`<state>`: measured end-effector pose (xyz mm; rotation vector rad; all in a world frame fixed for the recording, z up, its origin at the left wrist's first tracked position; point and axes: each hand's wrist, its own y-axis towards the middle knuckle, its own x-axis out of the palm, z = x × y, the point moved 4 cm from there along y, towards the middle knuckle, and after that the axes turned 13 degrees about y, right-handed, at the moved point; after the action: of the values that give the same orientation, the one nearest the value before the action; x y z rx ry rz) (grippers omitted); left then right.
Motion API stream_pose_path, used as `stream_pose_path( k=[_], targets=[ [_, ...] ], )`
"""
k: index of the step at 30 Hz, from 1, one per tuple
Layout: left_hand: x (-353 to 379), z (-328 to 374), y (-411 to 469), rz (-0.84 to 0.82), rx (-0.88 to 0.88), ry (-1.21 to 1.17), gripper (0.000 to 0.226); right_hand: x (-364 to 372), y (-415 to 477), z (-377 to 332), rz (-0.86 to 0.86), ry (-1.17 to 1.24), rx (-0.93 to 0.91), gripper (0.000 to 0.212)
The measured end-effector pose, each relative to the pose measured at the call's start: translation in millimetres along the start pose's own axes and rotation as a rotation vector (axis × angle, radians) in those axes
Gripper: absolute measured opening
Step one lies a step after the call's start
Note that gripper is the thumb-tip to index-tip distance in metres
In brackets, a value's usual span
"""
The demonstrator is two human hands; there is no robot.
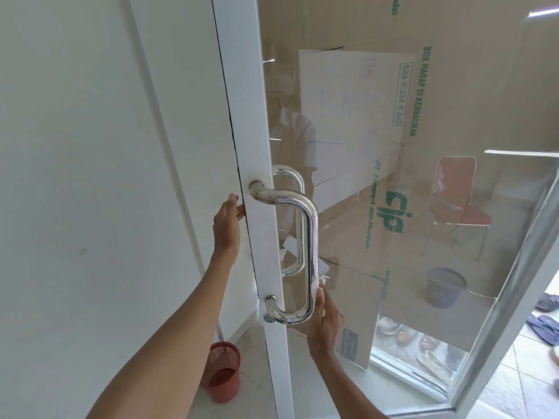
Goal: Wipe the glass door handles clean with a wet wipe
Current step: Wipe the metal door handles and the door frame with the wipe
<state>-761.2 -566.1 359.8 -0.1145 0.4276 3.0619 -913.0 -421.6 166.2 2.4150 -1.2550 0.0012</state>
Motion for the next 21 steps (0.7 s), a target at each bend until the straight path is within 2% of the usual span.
stream_pose_path(
  k=[5,9,11,15,17,21],
  targets=[
    [-0.6,-2.6,3.1,0.020,-0.004,-0.005,0.046,-16.9,-9.6,24.3,-0.023,-0.125,-0.042,0.025],
    [-0.6,-6.8,2.6,0.017,-0.018,-0.008,0.050,-18.3,-11.6,39.4,-0.052,-0.236,0.057,0.016],
    [-0.6,-5.7,2.2,0.004,-0.012,-0.006,0.049,-10.7,-5.9,31.5,-0.047,-0.215,0.074,0.015],
    [-2.1,-1.3,2.9,-0.055,0.013,0.019,0.048,12.5,19.4,-4.3,0.015,-0.164,-0.037,0.027],
    [-3.5,-0.3,3.4,-0.080,0.022,0.029,0.048,19.9,28.2,-14.4,0.013,-0.159,-0.072,0.025],
    [-3.1,0.2,3.6,-0.104,0.021,0.034,0.049,15.7,18.2,5.7,-0.007,-0.206,-0.019,0.024]
  ],
)
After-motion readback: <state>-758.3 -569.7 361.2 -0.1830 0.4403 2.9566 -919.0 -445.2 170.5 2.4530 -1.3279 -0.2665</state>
